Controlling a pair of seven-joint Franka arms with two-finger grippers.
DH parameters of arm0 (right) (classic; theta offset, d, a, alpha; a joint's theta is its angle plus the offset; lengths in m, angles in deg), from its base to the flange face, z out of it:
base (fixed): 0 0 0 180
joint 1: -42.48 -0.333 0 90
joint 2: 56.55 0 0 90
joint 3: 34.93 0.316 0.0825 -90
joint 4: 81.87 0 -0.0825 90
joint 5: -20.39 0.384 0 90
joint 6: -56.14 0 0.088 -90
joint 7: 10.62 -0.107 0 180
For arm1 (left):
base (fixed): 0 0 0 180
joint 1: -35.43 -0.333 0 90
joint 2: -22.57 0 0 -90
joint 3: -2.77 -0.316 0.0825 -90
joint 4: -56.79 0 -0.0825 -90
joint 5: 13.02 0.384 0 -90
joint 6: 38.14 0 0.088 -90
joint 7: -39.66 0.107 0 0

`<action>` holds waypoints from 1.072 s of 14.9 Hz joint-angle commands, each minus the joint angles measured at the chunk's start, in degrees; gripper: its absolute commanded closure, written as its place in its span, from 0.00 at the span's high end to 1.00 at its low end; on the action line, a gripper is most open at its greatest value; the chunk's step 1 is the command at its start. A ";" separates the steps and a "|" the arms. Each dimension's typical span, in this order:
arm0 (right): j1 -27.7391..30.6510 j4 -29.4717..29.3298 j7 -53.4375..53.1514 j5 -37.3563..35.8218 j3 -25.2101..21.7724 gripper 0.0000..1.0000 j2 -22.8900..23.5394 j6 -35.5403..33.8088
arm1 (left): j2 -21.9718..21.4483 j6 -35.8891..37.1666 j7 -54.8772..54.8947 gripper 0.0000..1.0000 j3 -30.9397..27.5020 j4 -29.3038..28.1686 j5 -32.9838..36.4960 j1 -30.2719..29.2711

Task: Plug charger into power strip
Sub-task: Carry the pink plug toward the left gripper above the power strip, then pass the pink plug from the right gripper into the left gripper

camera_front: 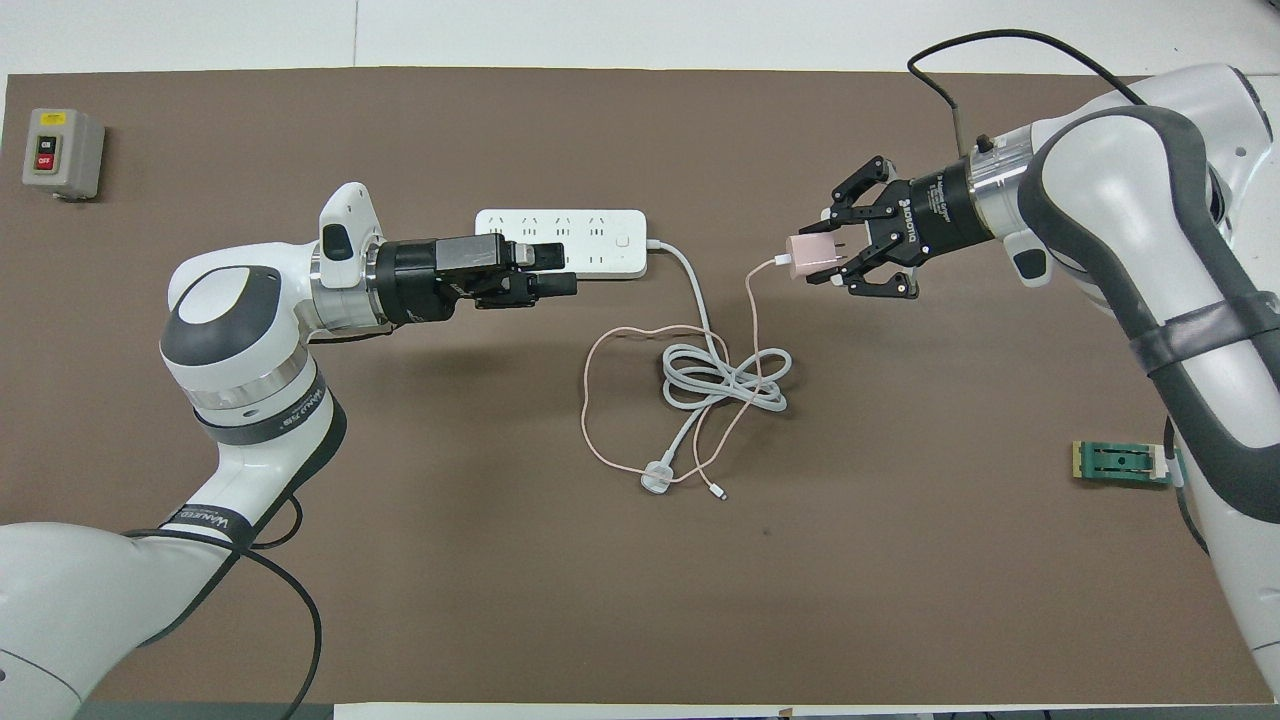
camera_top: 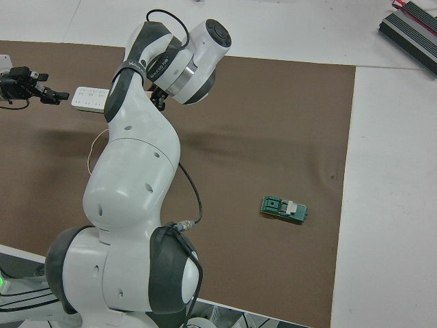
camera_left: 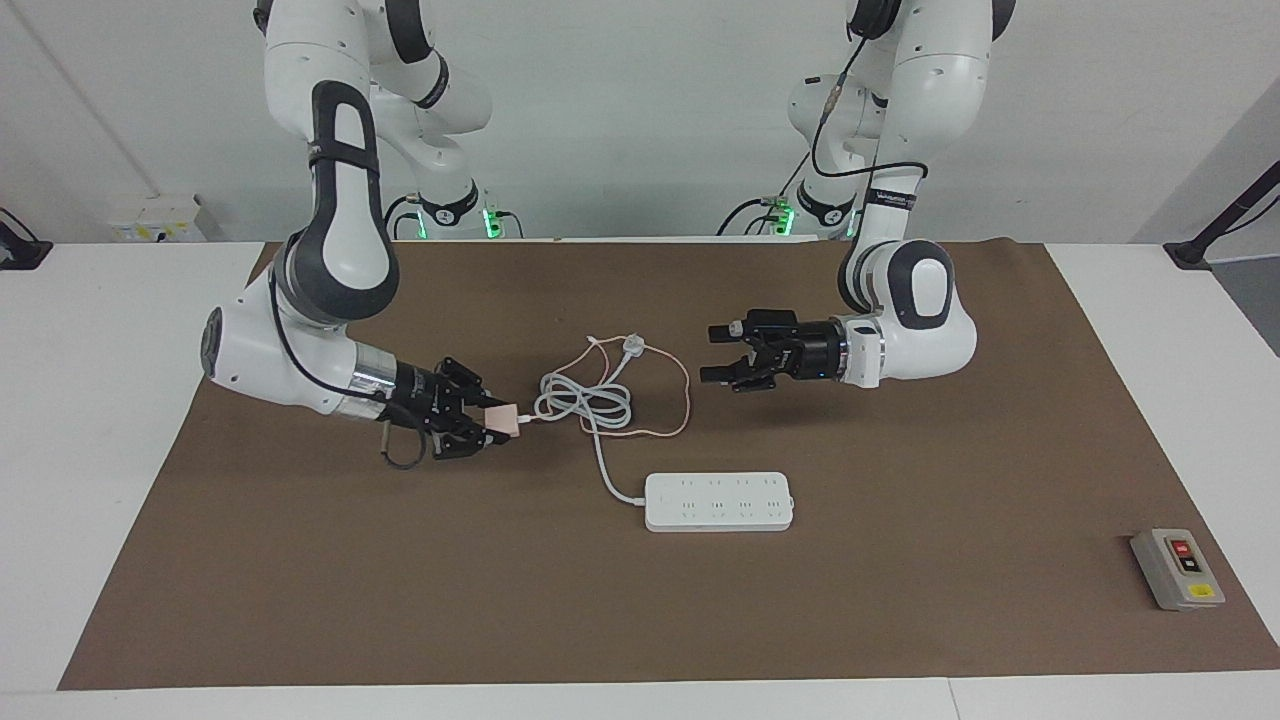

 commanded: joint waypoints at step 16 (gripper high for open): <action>-16.52 -6.77 -16.62 1.37 0.68 0.00 0.34 12.96 | 0.85 -4.25 -0.63 1.00 -0.57 1.58 -3.12 1.59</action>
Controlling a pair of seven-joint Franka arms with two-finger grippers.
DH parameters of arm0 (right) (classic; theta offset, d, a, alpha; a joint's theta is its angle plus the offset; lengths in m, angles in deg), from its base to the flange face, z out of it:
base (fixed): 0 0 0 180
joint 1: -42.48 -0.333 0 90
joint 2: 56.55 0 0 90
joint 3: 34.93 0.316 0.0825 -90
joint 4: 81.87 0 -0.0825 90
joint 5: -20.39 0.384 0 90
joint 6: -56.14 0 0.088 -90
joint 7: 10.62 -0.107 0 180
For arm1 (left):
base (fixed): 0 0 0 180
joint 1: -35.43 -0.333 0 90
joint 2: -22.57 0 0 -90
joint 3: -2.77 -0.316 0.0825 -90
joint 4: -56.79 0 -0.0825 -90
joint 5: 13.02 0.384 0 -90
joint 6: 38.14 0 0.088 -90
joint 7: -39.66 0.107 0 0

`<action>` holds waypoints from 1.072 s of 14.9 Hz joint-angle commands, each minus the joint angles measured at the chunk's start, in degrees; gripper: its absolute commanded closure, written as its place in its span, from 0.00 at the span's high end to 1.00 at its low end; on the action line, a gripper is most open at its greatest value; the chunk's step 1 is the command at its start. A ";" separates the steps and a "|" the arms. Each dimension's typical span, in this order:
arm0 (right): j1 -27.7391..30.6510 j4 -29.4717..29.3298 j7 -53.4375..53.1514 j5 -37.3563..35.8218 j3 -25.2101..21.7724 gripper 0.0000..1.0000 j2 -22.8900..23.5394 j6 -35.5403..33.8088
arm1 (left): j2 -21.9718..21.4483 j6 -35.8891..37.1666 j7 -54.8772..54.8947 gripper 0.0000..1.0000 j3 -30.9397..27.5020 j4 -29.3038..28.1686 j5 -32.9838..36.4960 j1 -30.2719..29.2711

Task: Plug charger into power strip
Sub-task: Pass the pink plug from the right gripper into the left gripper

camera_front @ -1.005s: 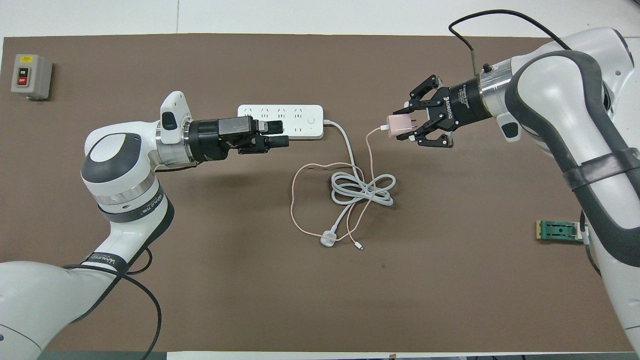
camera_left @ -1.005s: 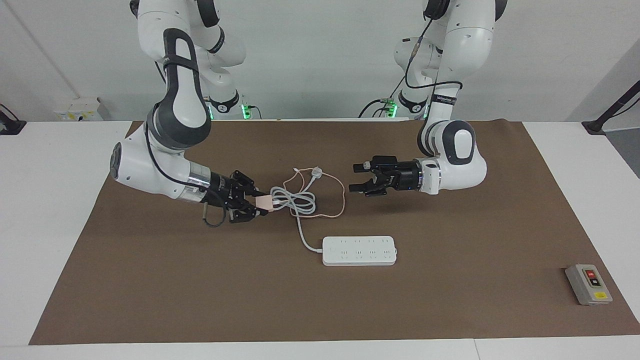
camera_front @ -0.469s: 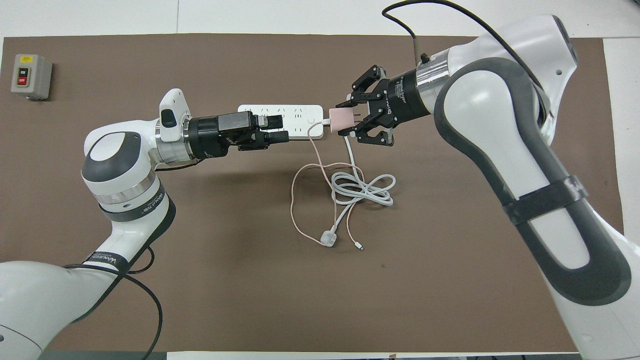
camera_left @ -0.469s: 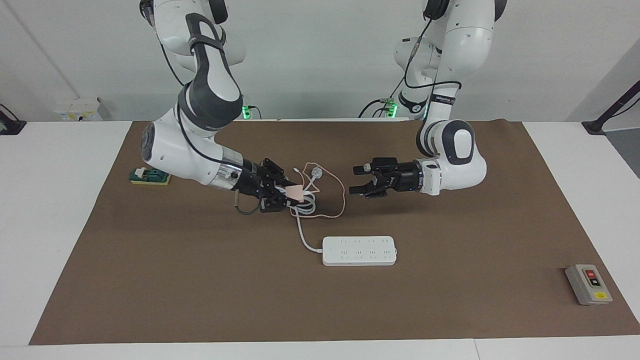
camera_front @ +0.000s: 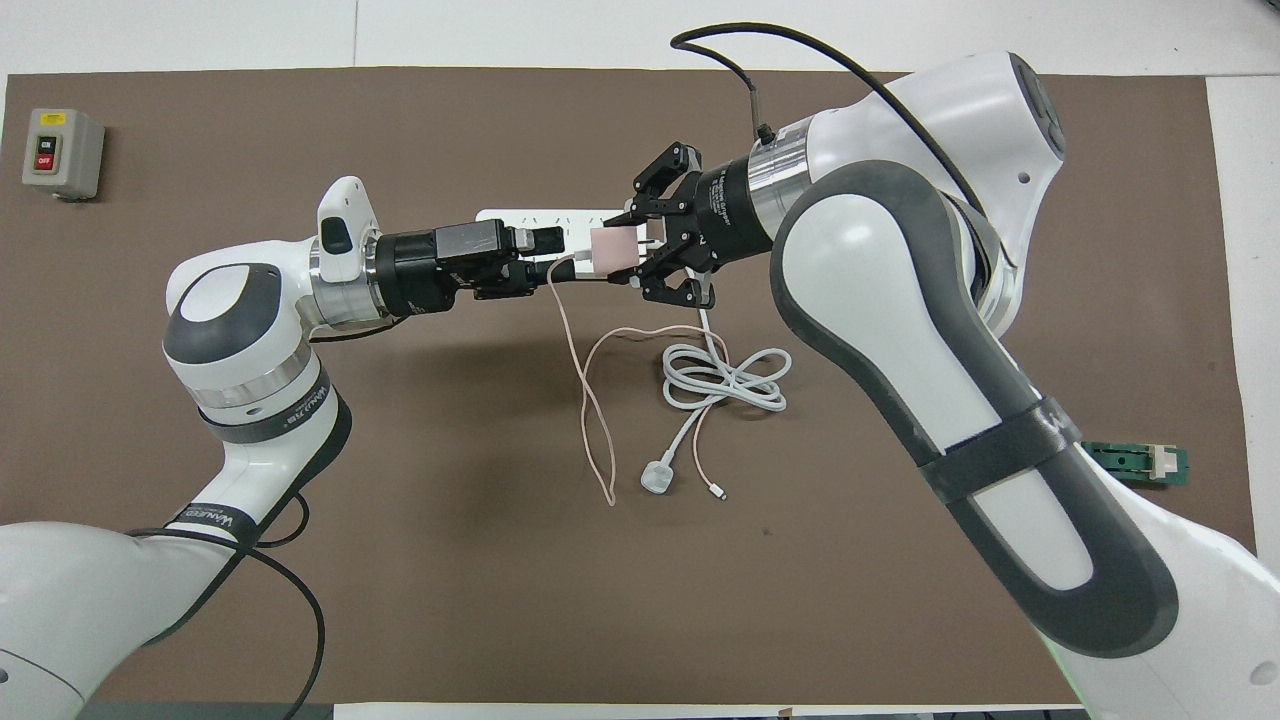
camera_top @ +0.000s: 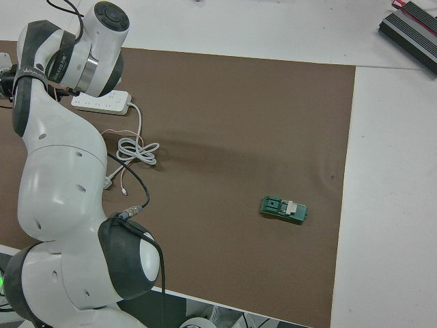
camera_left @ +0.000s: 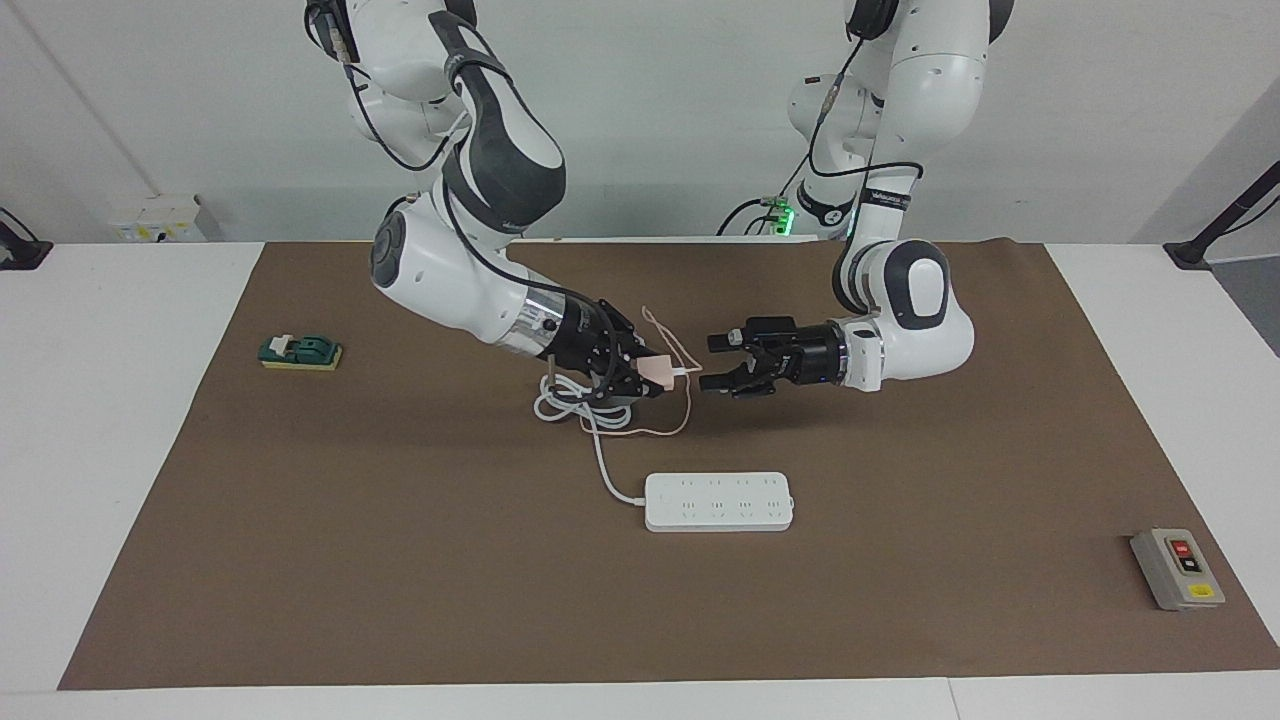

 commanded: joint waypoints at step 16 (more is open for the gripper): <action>-3.39 -0.47 -1.34 0.35 -0.09 0.00 1.01 4.02 | 0.85 -1.94 -0.56 1.00 -0.62 1.14 -2.75 2.12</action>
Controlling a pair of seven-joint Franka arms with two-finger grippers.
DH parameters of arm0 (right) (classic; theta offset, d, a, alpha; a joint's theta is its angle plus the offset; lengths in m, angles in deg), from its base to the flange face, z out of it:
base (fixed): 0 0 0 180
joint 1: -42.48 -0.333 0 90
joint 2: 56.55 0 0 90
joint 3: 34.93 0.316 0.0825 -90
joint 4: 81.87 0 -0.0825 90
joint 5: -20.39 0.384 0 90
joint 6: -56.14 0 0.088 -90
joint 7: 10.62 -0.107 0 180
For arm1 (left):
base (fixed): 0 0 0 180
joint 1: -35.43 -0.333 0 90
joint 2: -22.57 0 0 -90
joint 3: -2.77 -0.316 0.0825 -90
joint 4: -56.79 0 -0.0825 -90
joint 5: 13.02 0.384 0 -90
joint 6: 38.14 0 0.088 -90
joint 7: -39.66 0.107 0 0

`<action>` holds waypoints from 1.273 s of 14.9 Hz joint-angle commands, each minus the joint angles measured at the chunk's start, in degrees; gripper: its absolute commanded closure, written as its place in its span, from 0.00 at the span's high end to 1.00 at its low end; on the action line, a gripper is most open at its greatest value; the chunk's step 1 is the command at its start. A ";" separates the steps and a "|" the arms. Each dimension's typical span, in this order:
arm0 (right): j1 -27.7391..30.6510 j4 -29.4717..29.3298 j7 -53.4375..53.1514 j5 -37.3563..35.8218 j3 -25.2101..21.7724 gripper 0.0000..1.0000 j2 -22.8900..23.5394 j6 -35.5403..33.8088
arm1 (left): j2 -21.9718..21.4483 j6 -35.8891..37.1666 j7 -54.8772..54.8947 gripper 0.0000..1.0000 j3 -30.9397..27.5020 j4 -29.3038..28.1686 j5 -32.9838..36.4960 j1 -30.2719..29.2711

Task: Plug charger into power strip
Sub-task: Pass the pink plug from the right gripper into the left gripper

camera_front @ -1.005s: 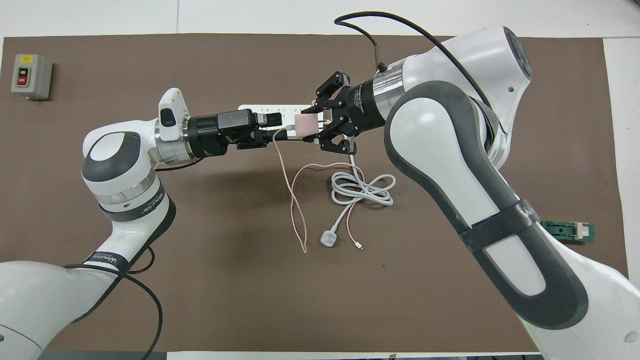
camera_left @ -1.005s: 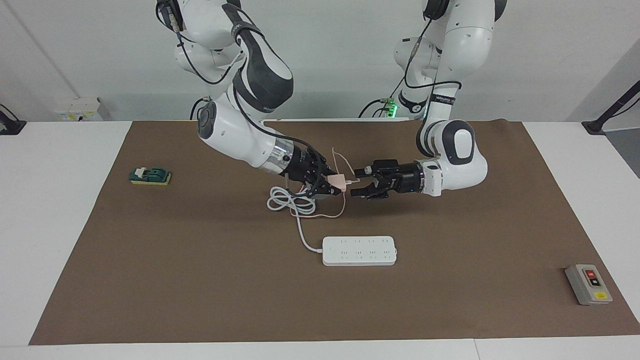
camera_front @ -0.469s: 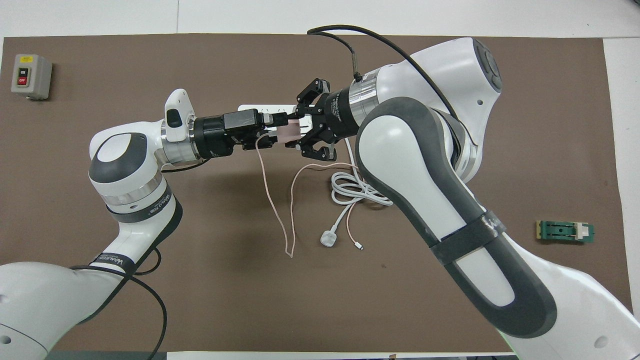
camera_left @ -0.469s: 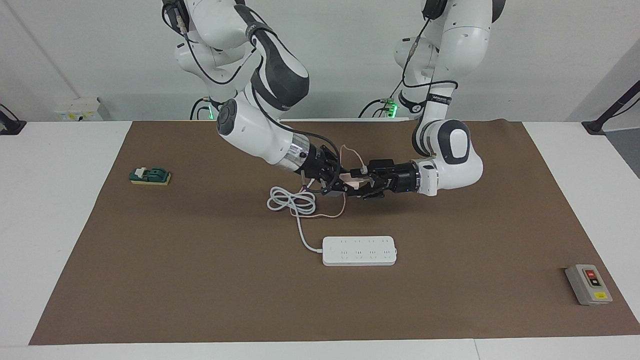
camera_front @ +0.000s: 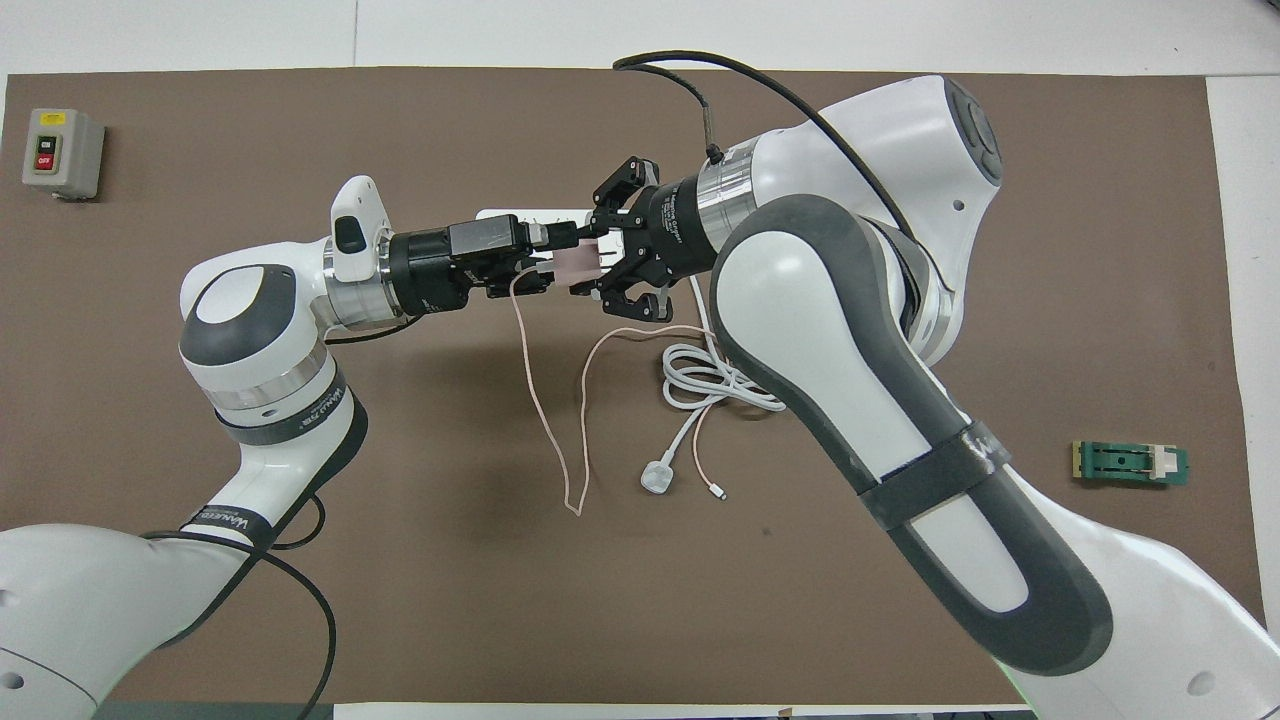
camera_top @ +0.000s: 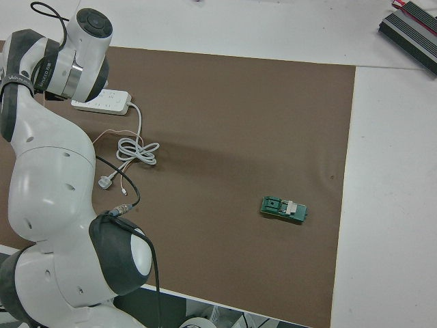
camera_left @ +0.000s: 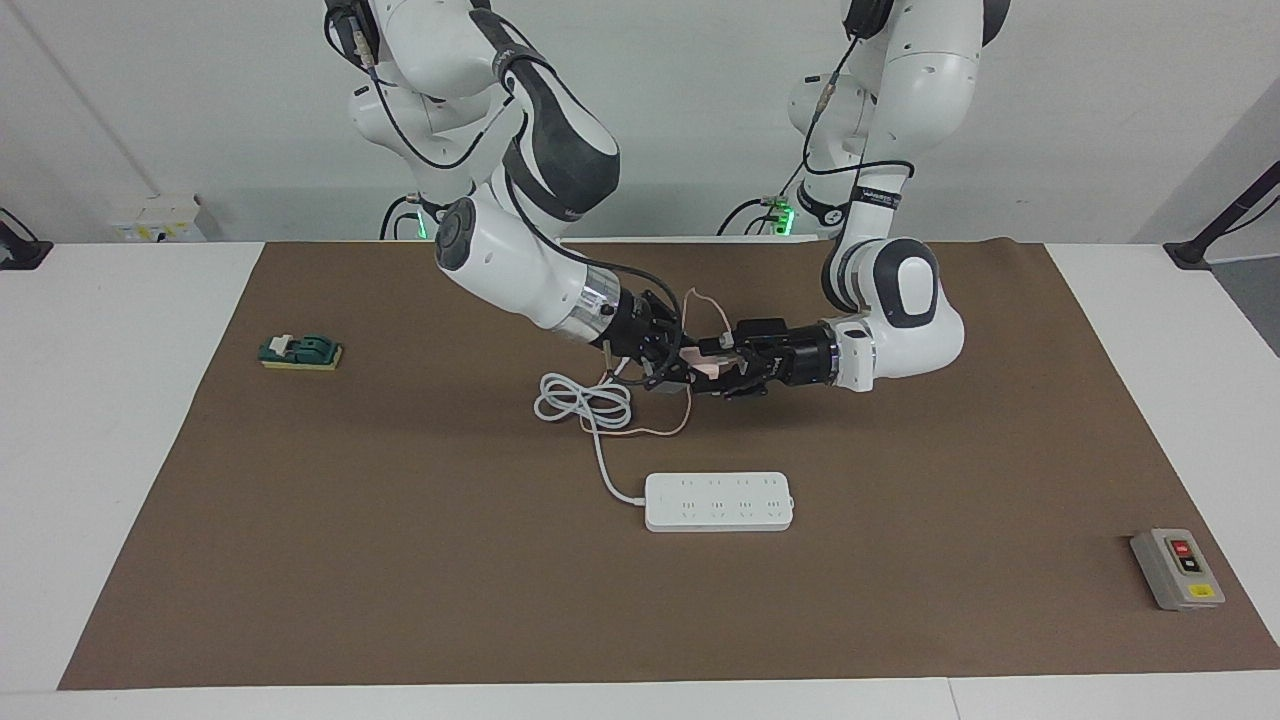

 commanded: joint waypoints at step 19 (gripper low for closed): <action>0.35 -0.65 -1.37 0.61 0.00 0.00 0.27 0.18 | 0.36 3.29 -0.51 1.00 -0.88 -0.66 0.04 -1.82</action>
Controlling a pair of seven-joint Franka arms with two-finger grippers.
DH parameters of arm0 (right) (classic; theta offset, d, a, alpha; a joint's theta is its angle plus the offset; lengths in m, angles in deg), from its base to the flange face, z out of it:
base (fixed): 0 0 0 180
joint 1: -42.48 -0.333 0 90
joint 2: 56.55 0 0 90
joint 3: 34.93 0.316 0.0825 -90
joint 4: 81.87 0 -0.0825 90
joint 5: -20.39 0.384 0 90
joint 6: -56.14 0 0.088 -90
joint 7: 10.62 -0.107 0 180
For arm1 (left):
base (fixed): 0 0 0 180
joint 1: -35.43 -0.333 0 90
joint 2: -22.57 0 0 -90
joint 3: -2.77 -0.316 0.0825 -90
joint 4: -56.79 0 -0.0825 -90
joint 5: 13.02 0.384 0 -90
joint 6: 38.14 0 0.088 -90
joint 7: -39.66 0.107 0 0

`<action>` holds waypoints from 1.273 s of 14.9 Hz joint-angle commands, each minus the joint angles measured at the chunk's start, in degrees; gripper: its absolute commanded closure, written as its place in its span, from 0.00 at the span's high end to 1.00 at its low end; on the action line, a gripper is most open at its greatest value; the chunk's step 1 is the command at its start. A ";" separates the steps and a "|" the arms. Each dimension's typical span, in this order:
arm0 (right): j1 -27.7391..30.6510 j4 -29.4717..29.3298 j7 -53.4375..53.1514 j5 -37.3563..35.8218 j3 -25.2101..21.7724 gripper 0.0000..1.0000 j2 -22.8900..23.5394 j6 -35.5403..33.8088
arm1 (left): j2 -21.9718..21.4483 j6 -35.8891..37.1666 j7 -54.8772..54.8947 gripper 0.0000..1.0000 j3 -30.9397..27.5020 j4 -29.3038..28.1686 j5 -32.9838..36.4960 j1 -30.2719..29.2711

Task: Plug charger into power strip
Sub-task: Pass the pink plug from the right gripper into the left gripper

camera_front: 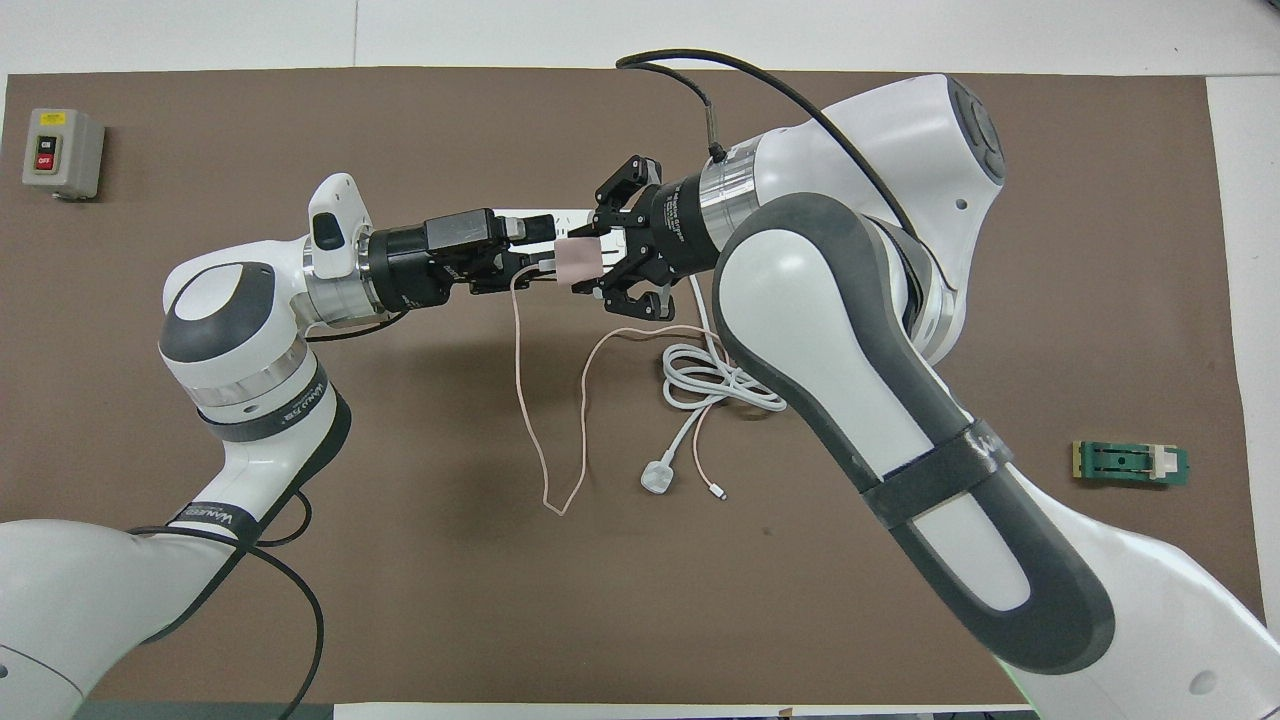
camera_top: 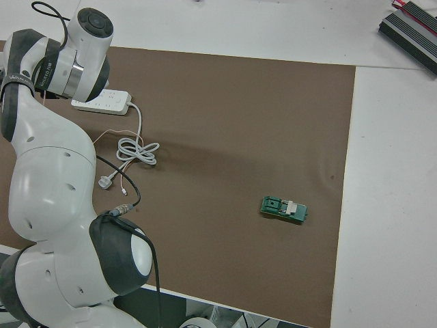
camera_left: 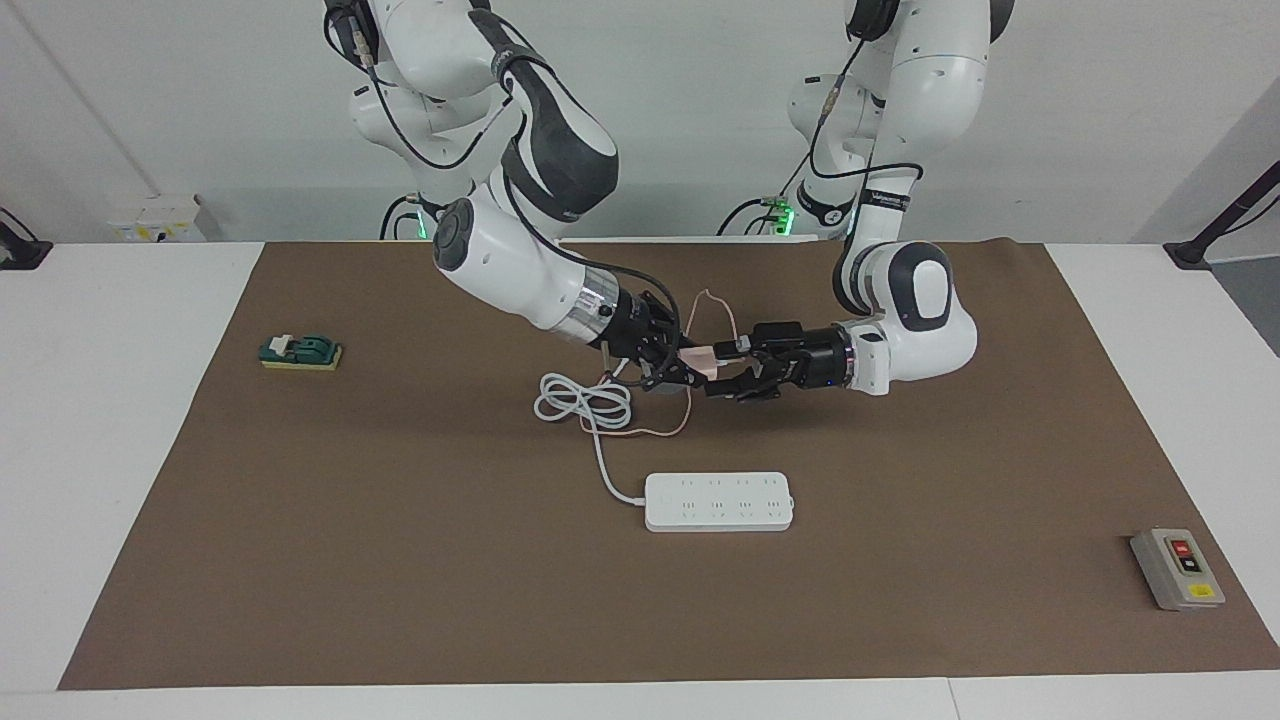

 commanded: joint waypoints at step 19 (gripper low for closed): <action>0.65 -0.65 -1.81 0.79 0.14 0.00 0.27 0.00 | 0.20 0.76 0.41 0.66 -0.07 -0.39 0.73 0.19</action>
